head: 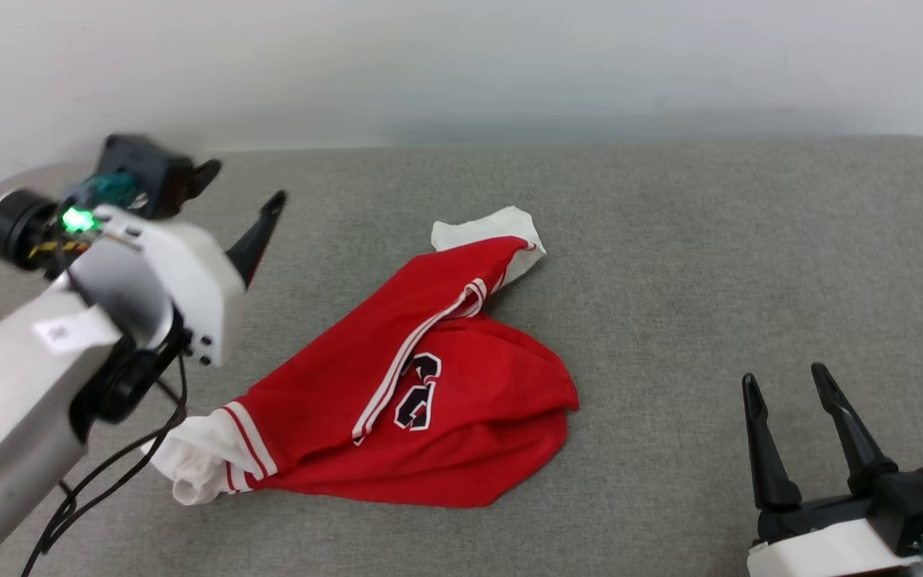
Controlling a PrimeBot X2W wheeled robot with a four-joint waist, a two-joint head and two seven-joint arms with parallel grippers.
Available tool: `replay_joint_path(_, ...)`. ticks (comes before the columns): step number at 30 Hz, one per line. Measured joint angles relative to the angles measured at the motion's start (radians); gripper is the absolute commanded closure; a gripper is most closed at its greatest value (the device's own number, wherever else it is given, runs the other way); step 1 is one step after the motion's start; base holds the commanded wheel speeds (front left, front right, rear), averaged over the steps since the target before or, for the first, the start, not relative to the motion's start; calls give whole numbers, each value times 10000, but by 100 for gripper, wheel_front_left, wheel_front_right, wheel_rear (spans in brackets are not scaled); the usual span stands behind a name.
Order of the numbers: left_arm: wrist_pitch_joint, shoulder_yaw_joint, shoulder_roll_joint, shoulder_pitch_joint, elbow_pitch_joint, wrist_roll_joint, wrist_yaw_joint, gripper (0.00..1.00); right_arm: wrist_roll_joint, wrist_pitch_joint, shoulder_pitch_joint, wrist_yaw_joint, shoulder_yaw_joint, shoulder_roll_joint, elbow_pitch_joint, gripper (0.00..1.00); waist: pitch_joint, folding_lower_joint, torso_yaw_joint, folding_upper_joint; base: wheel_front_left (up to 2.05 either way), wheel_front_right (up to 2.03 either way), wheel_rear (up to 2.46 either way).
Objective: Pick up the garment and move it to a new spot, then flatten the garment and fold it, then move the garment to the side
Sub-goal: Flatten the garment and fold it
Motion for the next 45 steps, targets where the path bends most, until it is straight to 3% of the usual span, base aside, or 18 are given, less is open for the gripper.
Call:
replay_joint_path(9, 3191, -815, -1486, -2495, 1170, -297, -1722, 0, -27, 0, -613, -2, 86, -2, -157, 0, 902, 0, -491, 0, 0, 0, 0)
replay_joint_path(15, 5106, -1360, -2435, -3424, 2353, -848, -2483, 0, -4, 0, -1052, -2, 136, -2, -228, 0, 1674, 0, -860, 0, 0, 0, 0)
replay_joint_path(25, 6443, -2623, -3841, -3766, 4623, -769, -3047, 0, 50, 0, -1601, 0, 174, -4, -270, 0, 2821, 1, -1391, 0, 0, 0, 0)
replay_joint_path(33, 6901, -2844, -4146, -3533, 5056, -495, -3093, 0, 96, 0, -1764, -2, 155, -4, -257, 0, 3136, 0, -1616, 0, 0, 0, 0)
replay_joint_path(34, 6899, -2844, -4144, -3478, 5001, -506, -3078, 23, 105, 0, -1766, 0, 153, -2, -244, 0, 3126, 0, -1614, 0, 0, 0, 0)
replay_joint_path(35, 6853, -2846, -4138, -3449, 4955, -510, -3078, 100, 111, 0, -1767, 0, 134, -2, -236, 0, 3109, 0, -1602, 0, 0, 0, 0)
replay_joint_path(40, 6075, -3012, -4107, -3304, 4836, -518, -3083, 100, 109, 0, -1763, -2, 151, -4, -194, 0, 2859, 0, -1534, 0, 0, 0, 0)
replay_joint_path(45, 4424, -3145, -4134, -3659, 4567, -652, -3127, 100, 105, 0, -1659, 0, 123, -2, -157, 0, 2419, 1, -1463, 0, 0, 0, 0)
